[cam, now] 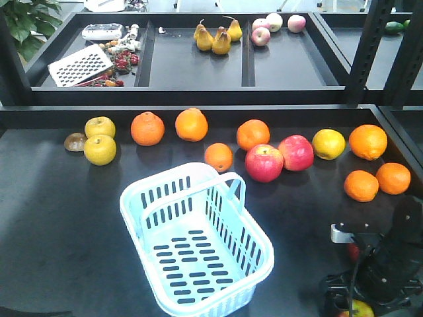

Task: Pick three apples into basket with both arms
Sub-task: 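Reach the right gripper to the red apple nearest the robot and grasp it, then carry the apple over the basket and release it with the right gripper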

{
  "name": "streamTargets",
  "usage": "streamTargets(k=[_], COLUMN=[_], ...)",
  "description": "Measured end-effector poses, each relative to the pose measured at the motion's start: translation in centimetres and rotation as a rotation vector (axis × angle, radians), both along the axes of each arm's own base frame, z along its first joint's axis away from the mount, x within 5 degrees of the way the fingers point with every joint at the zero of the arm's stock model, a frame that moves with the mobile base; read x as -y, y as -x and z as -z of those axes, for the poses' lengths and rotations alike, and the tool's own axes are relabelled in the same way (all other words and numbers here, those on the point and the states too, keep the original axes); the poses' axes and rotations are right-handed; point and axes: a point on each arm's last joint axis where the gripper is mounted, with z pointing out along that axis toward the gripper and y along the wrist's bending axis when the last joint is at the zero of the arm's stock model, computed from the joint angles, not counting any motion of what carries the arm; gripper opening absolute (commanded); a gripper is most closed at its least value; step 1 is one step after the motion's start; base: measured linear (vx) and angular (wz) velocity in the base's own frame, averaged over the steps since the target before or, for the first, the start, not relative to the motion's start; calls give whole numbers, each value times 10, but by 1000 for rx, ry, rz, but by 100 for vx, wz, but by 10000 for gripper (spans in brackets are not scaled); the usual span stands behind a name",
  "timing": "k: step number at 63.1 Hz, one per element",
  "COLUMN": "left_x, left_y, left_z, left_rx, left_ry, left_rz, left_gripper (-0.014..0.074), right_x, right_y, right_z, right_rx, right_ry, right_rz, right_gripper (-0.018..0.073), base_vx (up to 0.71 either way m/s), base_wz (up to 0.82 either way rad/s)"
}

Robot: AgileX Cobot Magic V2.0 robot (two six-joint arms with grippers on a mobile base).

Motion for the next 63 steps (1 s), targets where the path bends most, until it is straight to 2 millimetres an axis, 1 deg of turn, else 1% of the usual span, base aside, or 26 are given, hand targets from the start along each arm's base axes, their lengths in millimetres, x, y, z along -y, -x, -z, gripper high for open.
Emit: streamTargets(k=[5,10,17,18,22,27,30,31,38,40,49,50,55,60,63], left_x=[0,0,0,0,0,0,0,0,0,0,0,0,0,0,0], left_y=[0,0,0,0,0,0,0,0,0,0,0,0,0,0,0], left_z=[0,0,0,0,0,0,0,0,0,0,0,0,0,0,0], left_rx=[0,0,1,1,1,1,1,1,1,1,1,1,1,1,1], left_ry=[0,0,0,0,0,0,0,0,0,0,0,0,0,0,0], left_rz=[0,0,0,0,0,0,0,0,0,0,0,0,0,0,0], left_gripper=[-6,-6,-6,-6,-6,-6,-6,-6,-6,-6,-6,-6,-6,-6,-6], right_x=[0,0,0,0,-1,-1,-2,-2,-4,-6,-15,-18,-31,-54,-67], right_y=[0,-1,-1,-1,-3,-5,-5,-5,-4,-2,11,14,22,29,31], right_z=[5,8,7,7,4,-4,-13,-16,-50,-62,-109,-116,-136,-148,-152], right_rx=[-9,-15,-19,-22,-34,-44,-43,-38,44,85,243,270,356,410,441], right_ry=[2,2,1,0,-5,-15,-22,-23,-51,-65,-172,-194,-270,-351,-383], right_rz=[0,0,-3,-4,-8,-14,-20,-22,-26,-34,-38,-41,-70,-135,-164], right_gripper=[573,519,363,325,218,69,-6,-15,-10,-8,-6,-5,-5,-4,-4], base_vx=[0,0,0,0,0,0,0,0,0,0,0,0,0,0,0], base_wz=[0,0,0,0,0,0,0,0,0,0,0,0,0,0,0])
